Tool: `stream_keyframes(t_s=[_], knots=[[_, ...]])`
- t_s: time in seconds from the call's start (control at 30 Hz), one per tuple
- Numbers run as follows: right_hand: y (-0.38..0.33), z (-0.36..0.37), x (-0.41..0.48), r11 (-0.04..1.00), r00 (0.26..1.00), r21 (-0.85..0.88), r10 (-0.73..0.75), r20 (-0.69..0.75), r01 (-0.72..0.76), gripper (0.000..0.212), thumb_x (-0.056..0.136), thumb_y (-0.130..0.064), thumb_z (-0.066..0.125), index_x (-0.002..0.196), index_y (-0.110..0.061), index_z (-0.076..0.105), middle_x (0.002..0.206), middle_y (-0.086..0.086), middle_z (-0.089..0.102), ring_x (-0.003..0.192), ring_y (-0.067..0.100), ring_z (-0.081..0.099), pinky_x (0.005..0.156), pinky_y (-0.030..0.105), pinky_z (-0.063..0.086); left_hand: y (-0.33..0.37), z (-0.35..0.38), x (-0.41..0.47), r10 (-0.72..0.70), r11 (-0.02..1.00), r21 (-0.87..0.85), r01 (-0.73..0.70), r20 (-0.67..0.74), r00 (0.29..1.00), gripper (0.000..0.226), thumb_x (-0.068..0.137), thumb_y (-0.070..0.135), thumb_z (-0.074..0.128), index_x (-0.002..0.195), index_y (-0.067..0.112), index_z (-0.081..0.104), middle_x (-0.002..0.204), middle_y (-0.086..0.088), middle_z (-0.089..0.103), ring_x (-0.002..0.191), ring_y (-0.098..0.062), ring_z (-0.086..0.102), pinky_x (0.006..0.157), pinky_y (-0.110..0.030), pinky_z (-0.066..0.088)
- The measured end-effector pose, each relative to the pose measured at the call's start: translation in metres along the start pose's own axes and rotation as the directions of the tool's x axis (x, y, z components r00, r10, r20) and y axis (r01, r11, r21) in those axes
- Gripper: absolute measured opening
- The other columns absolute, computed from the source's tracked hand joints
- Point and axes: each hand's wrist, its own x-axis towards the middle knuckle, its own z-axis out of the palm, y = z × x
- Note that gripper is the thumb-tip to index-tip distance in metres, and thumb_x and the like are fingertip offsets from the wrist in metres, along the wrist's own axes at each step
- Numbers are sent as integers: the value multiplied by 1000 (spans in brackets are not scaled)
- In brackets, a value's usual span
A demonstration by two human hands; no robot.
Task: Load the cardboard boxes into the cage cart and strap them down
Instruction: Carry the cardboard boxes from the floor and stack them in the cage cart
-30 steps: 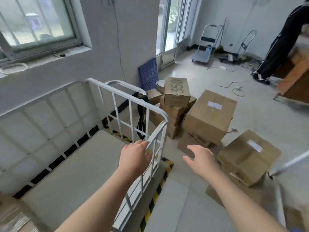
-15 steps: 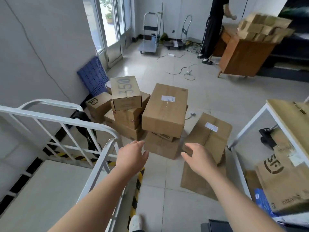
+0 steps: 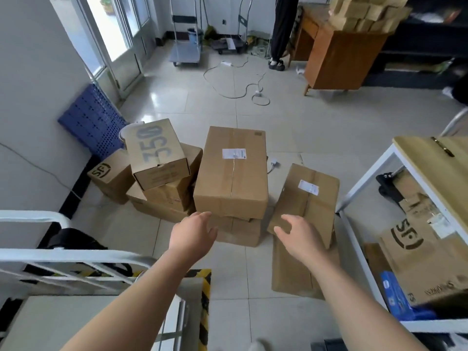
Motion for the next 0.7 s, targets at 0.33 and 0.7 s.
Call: stream_keyframes(t_s=[0.33,0.7], knots=[[12,15,150,998,997,58,16,81,-20,51,94,-40,52,140,-19,48,141,1,51,123,22,51,103,38,43,2,35,137,-95,995,44,91,86,992,49,96,41,48,141,22,45,137,1,53,117,-21,56,90,-35,50],[35,82,297,996,974,31,75,213,-84,55,96,-40,48,146,-19,40,149,6,38,126,24,48,99,36,44,-35,105,279,-218,975,86,204,224,950,60,98,45,44,151,22,29,148,-5,40,128,-26,47,99,-41,48]])
